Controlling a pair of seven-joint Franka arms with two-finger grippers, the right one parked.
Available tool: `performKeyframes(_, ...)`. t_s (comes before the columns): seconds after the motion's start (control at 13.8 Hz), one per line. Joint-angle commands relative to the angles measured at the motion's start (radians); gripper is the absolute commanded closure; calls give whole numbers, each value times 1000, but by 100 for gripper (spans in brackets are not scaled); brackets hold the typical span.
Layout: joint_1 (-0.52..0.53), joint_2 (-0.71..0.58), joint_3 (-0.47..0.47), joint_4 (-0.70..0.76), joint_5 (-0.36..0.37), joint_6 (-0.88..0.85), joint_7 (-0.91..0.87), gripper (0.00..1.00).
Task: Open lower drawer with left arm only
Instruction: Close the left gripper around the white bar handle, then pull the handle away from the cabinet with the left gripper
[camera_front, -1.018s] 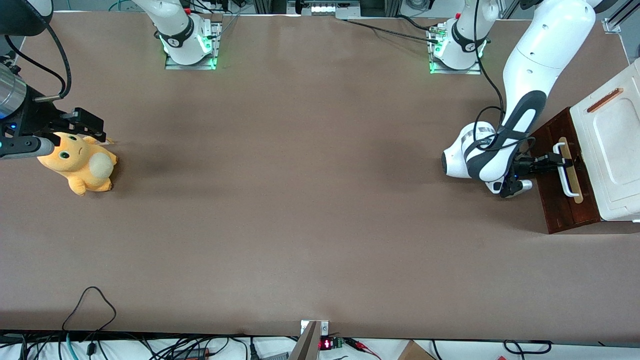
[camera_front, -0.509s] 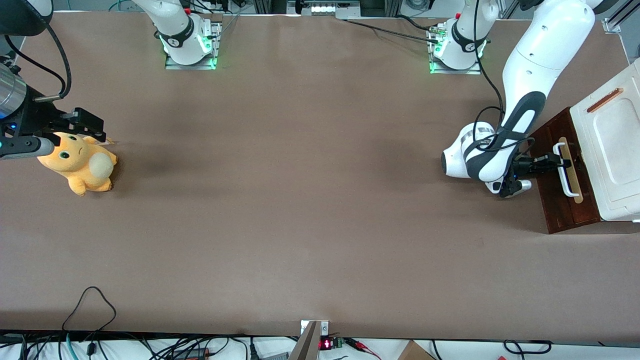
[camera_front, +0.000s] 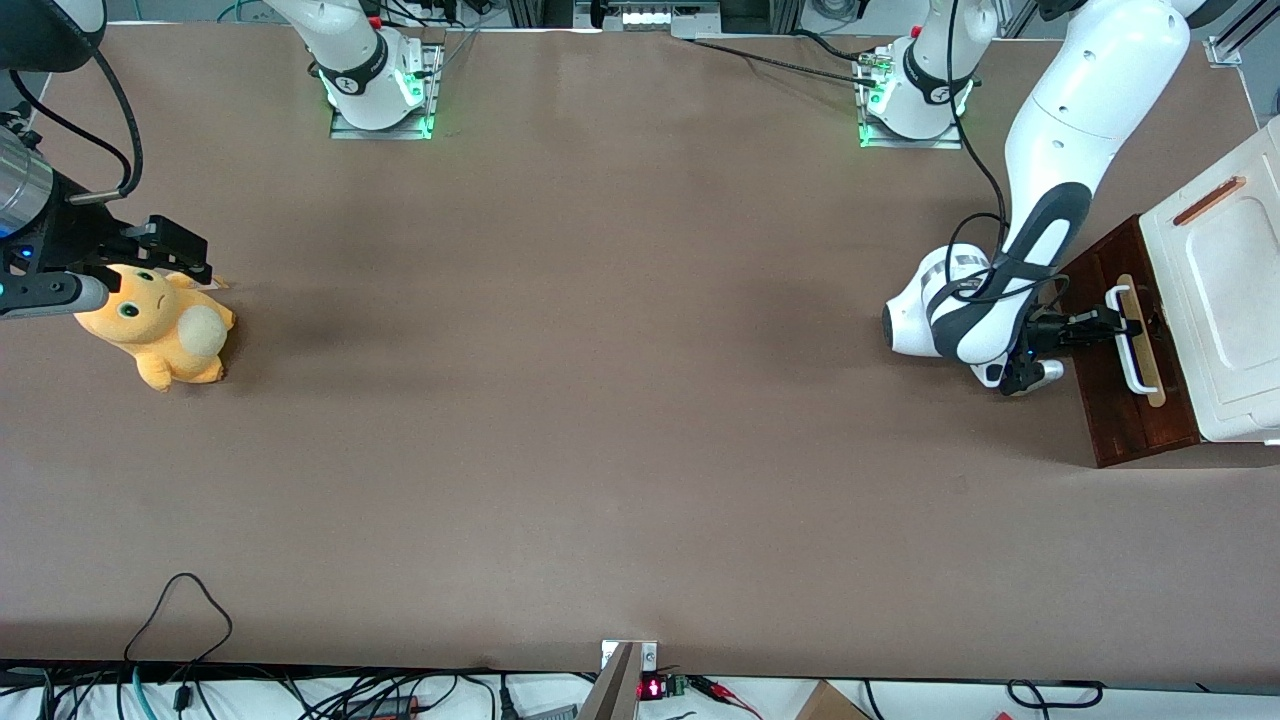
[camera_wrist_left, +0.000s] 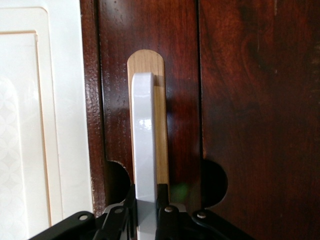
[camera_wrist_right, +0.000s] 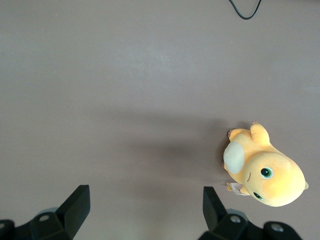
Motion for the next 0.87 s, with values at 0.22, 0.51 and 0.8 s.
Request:
performKeyframes(0.22, 0, 5, -28, 14, 27, 8, 10, 92)
performKeyframes(0.51, -18, 8, -82, 37, 21, 8, 15, 98)
performKeyframes(0.8, -38, 18, -143, 41, 19, 1, 15, 100)
